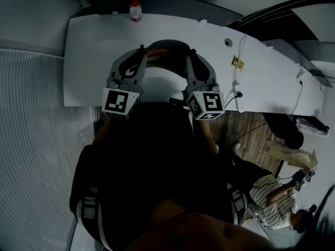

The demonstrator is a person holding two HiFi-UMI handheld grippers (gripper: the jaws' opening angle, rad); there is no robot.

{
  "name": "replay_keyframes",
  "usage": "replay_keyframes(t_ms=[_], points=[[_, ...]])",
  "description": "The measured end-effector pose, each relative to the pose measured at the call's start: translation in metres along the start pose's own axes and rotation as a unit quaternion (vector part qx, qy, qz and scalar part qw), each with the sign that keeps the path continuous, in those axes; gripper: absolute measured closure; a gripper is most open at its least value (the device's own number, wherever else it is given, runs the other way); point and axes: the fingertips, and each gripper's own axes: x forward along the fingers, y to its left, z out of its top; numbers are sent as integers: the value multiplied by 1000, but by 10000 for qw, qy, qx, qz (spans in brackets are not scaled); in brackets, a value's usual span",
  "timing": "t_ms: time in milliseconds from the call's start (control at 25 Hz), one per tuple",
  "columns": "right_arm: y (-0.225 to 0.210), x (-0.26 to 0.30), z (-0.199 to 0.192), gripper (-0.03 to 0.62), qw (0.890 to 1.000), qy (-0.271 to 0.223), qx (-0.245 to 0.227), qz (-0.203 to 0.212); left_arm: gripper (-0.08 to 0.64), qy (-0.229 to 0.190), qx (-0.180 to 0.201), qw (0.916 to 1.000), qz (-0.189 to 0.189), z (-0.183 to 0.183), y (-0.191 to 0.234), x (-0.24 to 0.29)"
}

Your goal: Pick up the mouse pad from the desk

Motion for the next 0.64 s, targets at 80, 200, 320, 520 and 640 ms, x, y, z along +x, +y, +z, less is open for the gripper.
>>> replay_keyframes(t_ms=[80, 200, 320, 520, 640], points=[[-1, 0, -1, 549, 10000, 56, -39, -25, 509, 4, 7, 10000, -1, 1, 0, 0], [-2, 0, 0, 549, 10000, 76, -48, -32, 509, 9, 2, 10000, -6, 2, 0, 1], [-2, 0, -1, 549, 9999, 72, -85, -35, 509, 7, 2, 10000, -6, 1, 0, 1], [-1, -1, -3, 549, 9999, 113, -100, -38, 509, -1, -30, 10000, 3, 0, 1, 0], [-1, -1, -4, 549, 9999, 117, -83, -41, 509, 10, -44, 10000, 5, -1, 0, 0]])
